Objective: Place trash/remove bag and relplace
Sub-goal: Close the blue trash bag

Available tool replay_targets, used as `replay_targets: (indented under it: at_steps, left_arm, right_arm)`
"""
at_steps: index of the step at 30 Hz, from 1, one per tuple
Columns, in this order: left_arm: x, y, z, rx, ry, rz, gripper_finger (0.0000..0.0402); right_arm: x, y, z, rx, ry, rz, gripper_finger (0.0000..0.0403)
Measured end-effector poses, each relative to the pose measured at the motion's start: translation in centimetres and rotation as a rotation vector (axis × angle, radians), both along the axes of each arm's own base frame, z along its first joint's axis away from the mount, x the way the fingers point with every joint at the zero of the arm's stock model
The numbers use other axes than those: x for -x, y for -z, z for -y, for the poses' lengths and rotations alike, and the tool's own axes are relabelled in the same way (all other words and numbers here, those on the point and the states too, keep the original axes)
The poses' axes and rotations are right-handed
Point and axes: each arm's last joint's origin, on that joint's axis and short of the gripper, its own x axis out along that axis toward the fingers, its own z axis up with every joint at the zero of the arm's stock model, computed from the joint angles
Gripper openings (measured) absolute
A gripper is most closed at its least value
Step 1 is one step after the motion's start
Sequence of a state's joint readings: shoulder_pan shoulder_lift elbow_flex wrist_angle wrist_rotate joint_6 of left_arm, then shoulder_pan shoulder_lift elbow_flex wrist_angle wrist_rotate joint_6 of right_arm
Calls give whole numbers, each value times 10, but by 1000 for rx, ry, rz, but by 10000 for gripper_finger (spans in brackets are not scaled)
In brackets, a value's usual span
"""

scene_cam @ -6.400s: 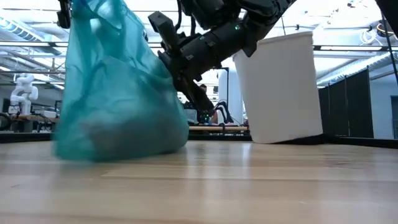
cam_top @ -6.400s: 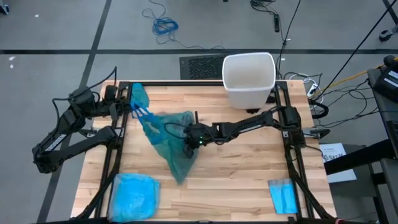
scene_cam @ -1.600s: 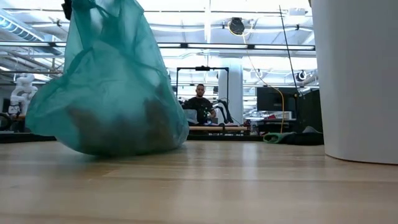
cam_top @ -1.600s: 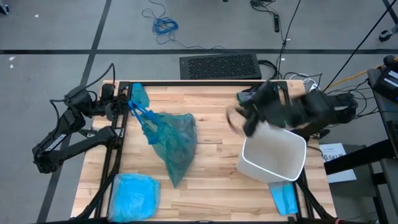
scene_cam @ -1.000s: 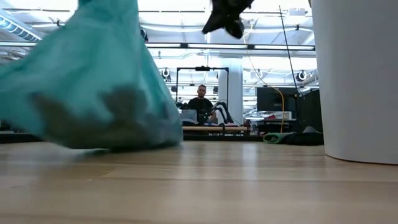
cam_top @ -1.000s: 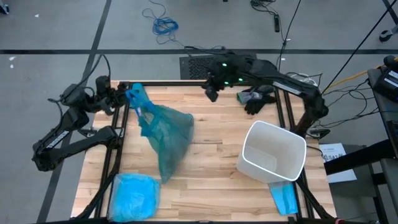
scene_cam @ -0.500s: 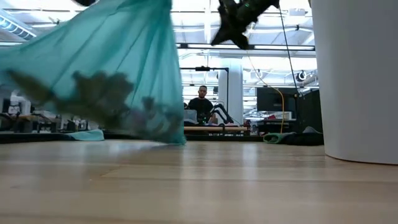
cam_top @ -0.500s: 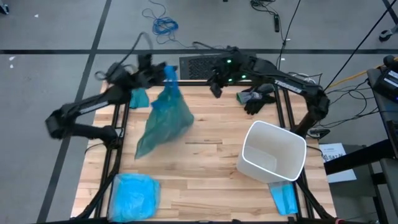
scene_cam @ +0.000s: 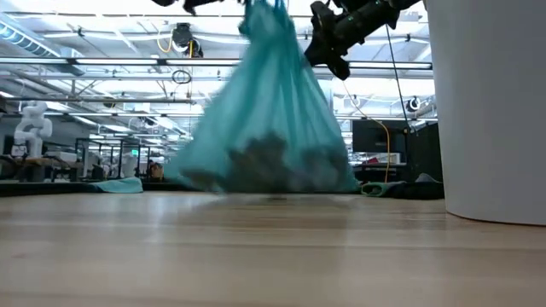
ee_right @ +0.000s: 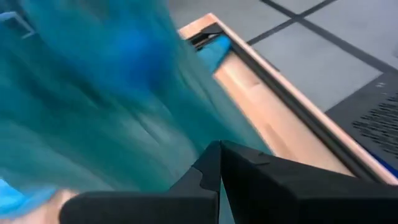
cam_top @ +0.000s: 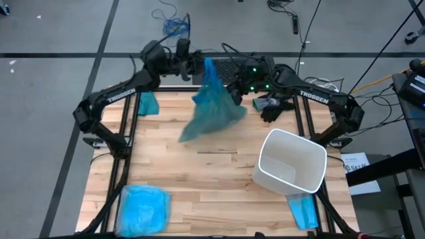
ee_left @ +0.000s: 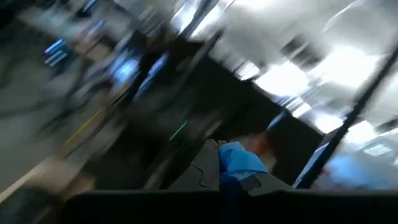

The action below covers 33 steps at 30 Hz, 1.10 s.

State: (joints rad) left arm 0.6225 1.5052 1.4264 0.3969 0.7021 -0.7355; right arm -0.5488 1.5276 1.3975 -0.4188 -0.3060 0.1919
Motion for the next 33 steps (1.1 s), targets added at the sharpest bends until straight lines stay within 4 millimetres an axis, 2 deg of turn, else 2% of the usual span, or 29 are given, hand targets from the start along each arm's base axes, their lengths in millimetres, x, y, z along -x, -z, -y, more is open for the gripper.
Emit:
replay_targets:
  at_steps: [2, 8, 14, 17, 19, 21, 26, 29, 33]
  left_arm:
    - [12, 9, 0, -35, -48, -164, 0]
    - [64, 40, 14, -156, -296, -730, 0]
    - [107, 39, 28, -215, -493, -983, 0]
    - [126, 49, 31, -199, -601, -1157, 0]
    - [132, 59, 32, -163, -603, -1228, 0]
    - [135, 68, 35, -134, -576, -1260, 0]
    - [133, 80, 39, -78, -481, -1208, 0]
    - [123, 75, 41, -62, -422, -1058, 0]
    - [107, 56, 43, -67, -345, -788, 0]
  right_arm:
    - [1, 1, 1, 9, 29, -11, 0]
    - [-1, 4, 3, 17, 65, -38, 0]
    - [-13, 17, -1, -19, -3, -56, 0]
    - [-29, 32, -8, -41, -55, -92, 0]
    - [-40, 45, -13, -54, -83, -118, 0]
    - [-51, 58, -16, -69, -101, -144, 0]
    - [-71, 85, -18, -131, -146, -152, 0]
    - [-79, 102, -19, -153, -154, -187, 0]
    - [-87, 116, -18, -172, -148, -199, 0]
